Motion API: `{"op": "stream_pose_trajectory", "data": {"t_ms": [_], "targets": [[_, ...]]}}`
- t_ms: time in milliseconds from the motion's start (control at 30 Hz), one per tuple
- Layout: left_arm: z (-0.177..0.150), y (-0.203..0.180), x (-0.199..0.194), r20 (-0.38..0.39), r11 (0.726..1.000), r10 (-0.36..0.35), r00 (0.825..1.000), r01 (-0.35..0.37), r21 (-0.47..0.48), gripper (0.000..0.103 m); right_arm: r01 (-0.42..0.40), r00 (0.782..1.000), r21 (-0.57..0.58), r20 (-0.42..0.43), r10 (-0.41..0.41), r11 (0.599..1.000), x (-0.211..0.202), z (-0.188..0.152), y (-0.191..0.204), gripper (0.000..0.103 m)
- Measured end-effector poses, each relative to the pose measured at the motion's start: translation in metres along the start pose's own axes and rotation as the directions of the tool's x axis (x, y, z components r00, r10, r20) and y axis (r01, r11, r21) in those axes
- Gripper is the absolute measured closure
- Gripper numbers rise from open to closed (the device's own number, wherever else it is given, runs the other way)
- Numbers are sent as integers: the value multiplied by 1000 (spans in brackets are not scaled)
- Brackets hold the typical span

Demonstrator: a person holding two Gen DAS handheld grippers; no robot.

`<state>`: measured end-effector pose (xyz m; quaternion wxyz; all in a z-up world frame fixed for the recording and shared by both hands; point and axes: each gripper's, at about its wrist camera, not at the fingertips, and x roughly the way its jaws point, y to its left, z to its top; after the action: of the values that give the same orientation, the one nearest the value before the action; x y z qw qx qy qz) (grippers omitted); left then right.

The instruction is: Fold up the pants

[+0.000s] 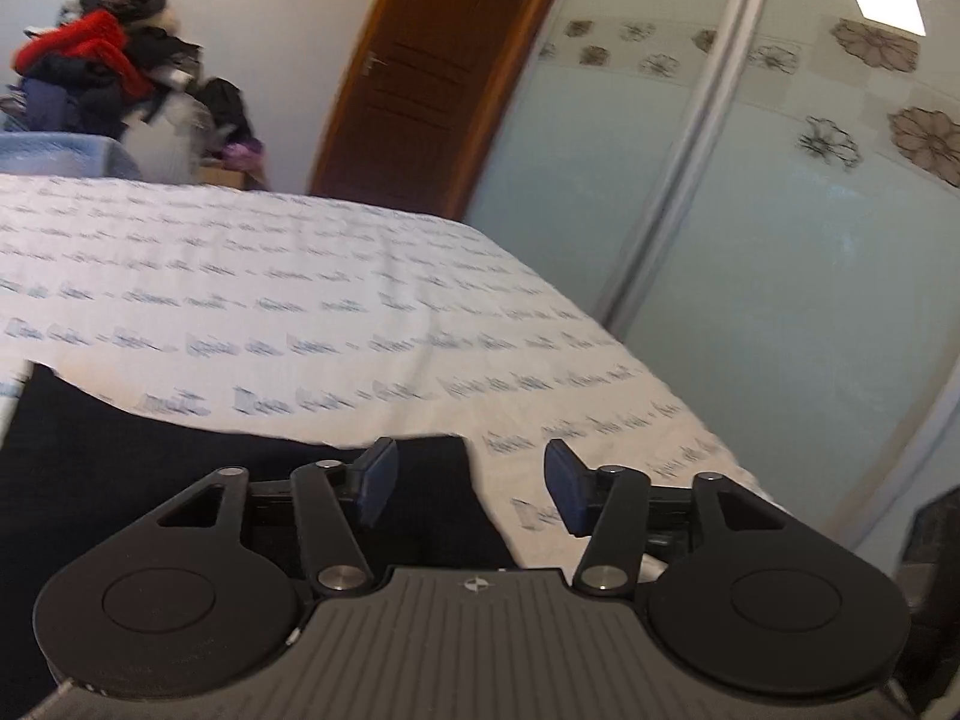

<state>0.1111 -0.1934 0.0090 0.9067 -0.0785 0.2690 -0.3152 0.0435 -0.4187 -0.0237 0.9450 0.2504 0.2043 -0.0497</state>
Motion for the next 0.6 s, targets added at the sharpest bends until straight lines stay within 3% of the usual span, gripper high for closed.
{"op": "stream_pose_trajectory", "data": {"t_ms": [100,233,367,500,533,600], "targets": [[8,26,-4,-1,992,128,992,-128,11,44,-128,992,52,-15,129,990,3,3,0,50],[13,69,-8,-41,968,248,968,-250,-34,44,-253,961,69,-97,259,965,27,2,19,50],[9,96,-13,-70,950,301,951,-305,-62,44,-251,953,37,-167,254,967,59,3,36,50],[3,101,-15,-84,949,306,948,-311,-51,44,-210,955,60,-202,218,976,93,9,35,51],[2,100,-15,-84,950,304,949,-309,-43,44,-220,953,74,-199,230,973,97,10,33,53],[2,98,-15,-77,951,307,949,-309,-23,44,-240,947,96,-195,254,966,101,12,30,84]]}}
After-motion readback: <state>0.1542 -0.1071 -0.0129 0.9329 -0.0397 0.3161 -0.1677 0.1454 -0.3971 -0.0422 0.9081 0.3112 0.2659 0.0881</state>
